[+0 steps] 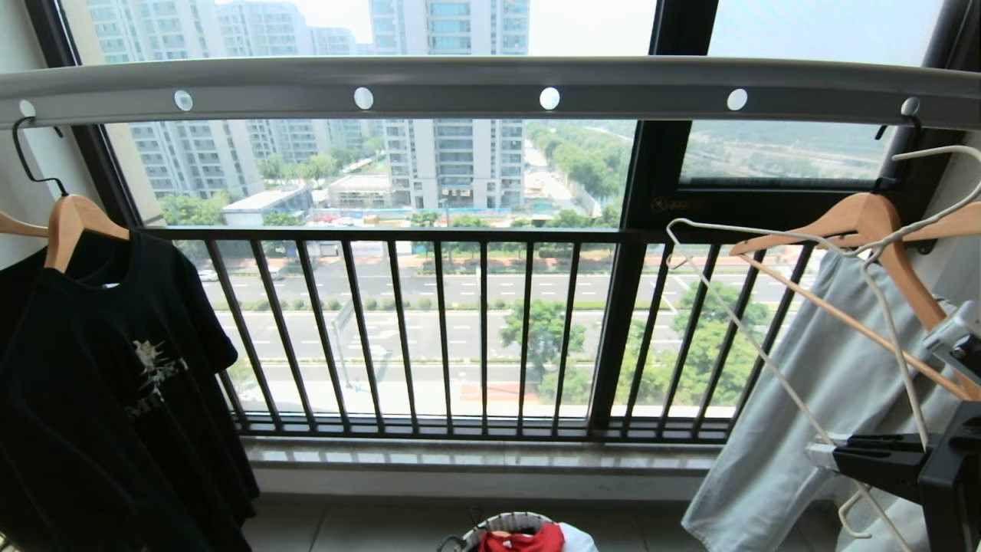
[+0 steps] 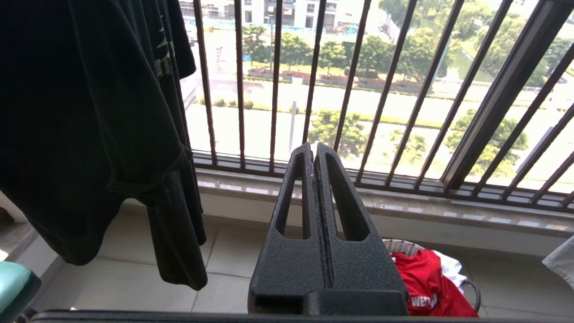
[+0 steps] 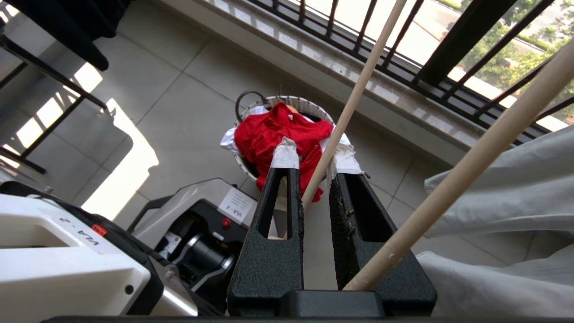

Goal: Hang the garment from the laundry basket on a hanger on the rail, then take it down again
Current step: Pick up clothes from the basket

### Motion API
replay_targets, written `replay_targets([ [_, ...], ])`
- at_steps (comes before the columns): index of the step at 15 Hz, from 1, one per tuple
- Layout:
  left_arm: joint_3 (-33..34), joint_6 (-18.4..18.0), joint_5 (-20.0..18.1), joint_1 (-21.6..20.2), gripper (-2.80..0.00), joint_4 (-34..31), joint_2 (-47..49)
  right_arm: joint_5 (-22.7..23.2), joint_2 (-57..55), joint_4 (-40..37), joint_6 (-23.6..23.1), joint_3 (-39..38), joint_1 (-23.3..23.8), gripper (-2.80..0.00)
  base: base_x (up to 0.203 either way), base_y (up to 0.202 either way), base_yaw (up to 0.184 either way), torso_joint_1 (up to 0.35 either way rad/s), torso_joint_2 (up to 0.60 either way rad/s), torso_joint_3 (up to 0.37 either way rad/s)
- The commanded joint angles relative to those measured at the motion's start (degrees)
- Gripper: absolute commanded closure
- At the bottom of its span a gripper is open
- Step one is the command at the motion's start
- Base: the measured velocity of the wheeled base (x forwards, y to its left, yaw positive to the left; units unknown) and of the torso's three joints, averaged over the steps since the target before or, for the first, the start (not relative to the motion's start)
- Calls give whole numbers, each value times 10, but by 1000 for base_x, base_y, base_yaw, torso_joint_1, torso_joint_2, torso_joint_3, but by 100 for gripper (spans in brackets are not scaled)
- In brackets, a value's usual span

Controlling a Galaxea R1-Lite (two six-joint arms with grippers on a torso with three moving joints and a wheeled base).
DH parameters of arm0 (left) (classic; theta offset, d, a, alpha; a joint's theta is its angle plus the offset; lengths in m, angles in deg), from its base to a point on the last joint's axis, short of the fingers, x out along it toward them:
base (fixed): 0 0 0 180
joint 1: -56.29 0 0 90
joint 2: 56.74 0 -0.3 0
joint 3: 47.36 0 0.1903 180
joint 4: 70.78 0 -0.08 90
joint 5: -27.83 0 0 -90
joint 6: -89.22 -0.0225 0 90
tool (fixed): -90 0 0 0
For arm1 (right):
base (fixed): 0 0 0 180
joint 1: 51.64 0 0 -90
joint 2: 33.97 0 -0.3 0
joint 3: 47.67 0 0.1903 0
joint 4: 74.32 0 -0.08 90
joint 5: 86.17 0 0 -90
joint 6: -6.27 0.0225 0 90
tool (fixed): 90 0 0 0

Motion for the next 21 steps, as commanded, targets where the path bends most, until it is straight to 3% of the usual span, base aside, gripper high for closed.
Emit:
replay_targets([
  [1,0,0,0,0,0,0,0,10,-7,0,-1,-7,0,0,0,0,0,0,0,0],
  [5,0,0,0,0,0,0,0,40,-25,5,-20,-13,0,0,0,0,0,0,0,0],
  [21,0,0,0,0,0,0,1,40,-33,16,-23,-13,0,0,0,0,0,0,0,0],
])
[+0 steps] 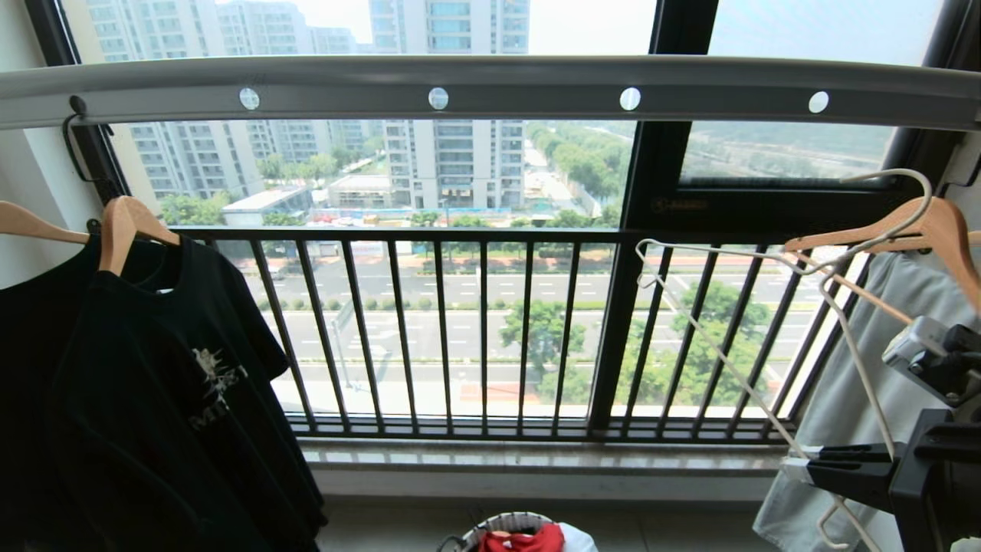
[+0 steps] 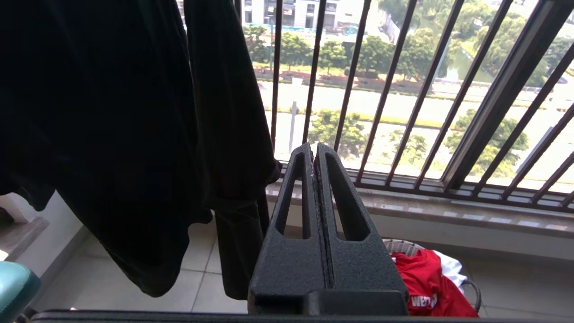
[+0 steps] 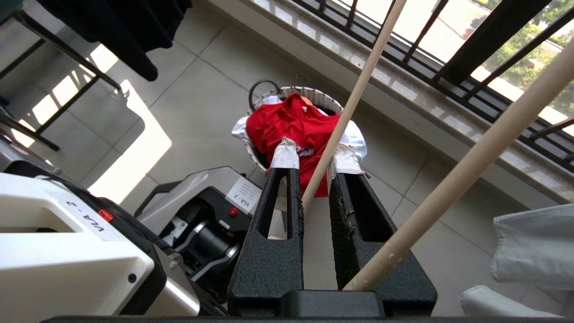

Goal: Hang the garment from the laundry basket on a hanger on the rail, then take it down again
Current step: Pick up clothes from the basket

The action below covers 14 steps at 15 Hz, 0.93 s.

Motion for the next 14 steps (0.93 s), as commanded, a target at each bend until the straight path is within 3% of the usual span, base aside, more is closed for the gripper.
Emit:
replay_targets([
  [1,0,0,0,0,0,-1,0,1,-2,-1,-1,0,0,0,0,0,0,-81,169,84],
  [14,0,0,0,0,0,0,0,0,0,-1,-12,-2,0,0,0,0,0,-74,159,82],
])
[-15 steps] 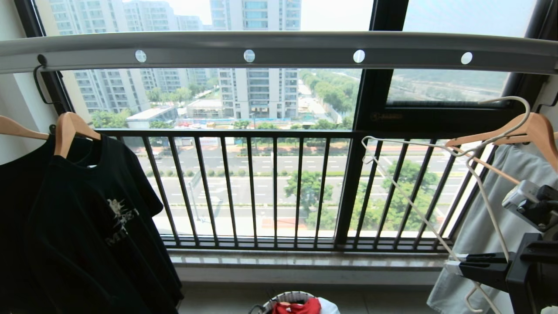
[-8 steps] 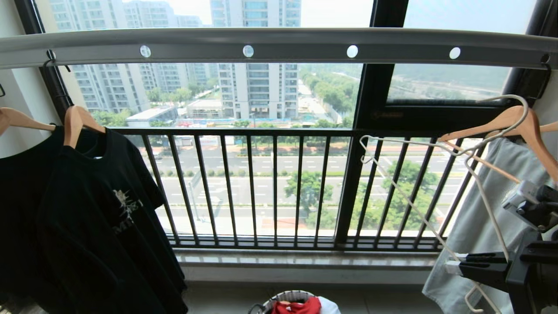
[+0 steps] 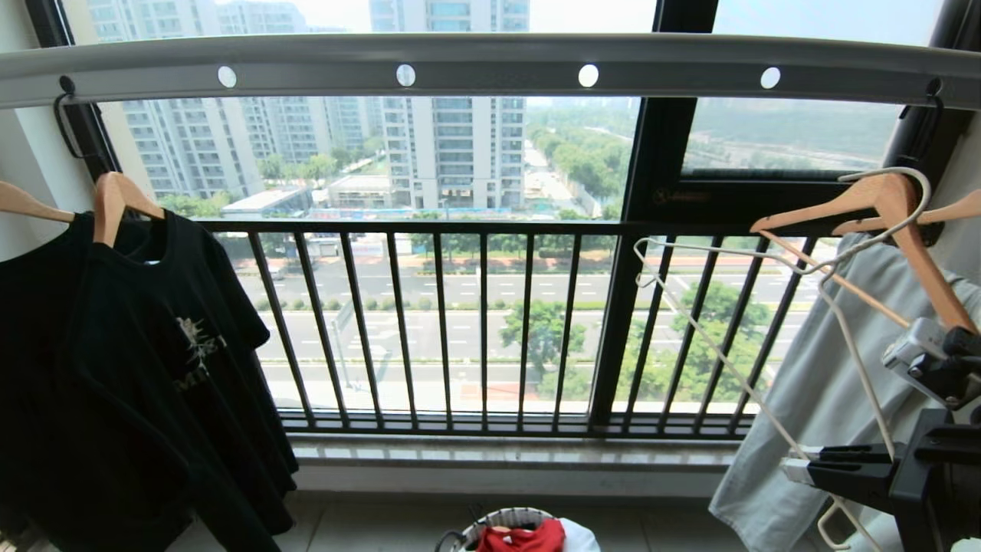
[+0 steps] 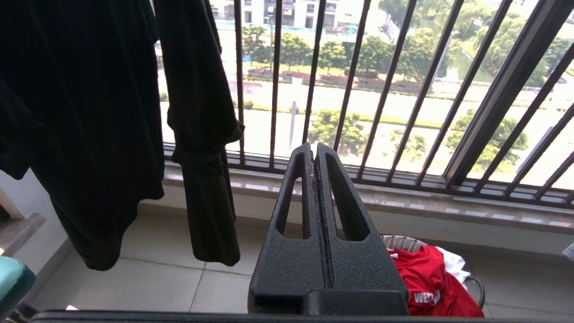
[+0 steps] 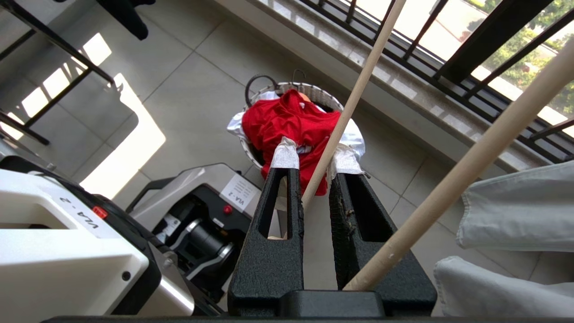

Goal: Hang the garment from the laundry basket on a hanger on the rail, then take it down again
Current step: Pick up clothes from the basket

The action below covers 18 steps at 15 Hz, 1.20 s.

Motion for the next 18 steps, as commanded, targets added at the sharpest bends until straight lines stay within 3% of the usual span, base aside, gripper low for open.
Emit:
replay_targets([
  [1,0,1,0,0,0,-1,0,1,0,-1,-1,0,0,0,0,0,0,-101,217,96],
  [18,0,1,0,0,0,0,0,2,9,-1,-8,-7,0,0,0,0,0,-143,290,148],
])
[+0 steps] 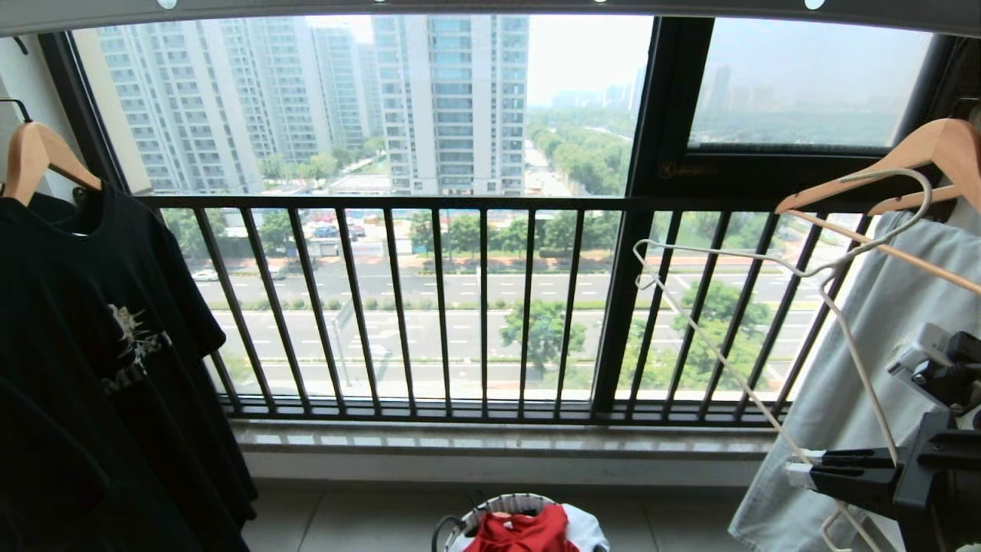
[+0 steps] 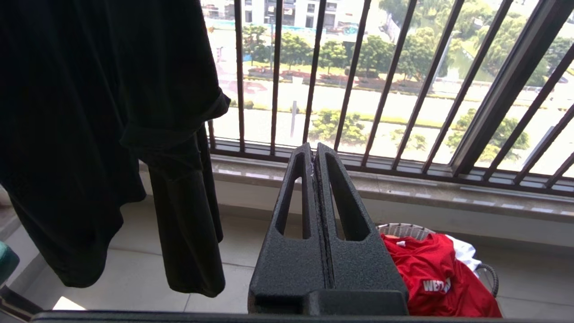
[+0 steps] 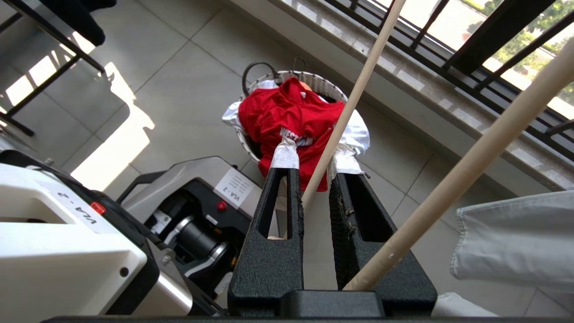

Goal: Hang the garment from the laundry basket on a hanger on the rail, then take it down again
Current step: Pick up clothes from the basket

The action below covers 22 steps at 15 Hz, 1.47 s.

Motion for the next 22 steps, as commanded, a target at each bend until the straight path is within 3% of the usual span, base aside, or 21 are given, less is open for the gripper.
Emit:
replay_targets([
  [1,0,0,0,0,0,-1,0,1,5,-1,0,-2,0,0,0,0,0,-170,322,160],
  [13,0,0,0,0,0,-1,0,-1,46,0,-2,-48,0,0,0,0,0,-191,382,190],
  [17,0,0,0,0,0,-1,1,-3,58,44,-3,-82,0,0,0,0,0,-277,536,266],
  [22,0,0,0,0,0,0,0,-3,79,47,-2,-99,0,0,0,0,0,-270,522,253],
])
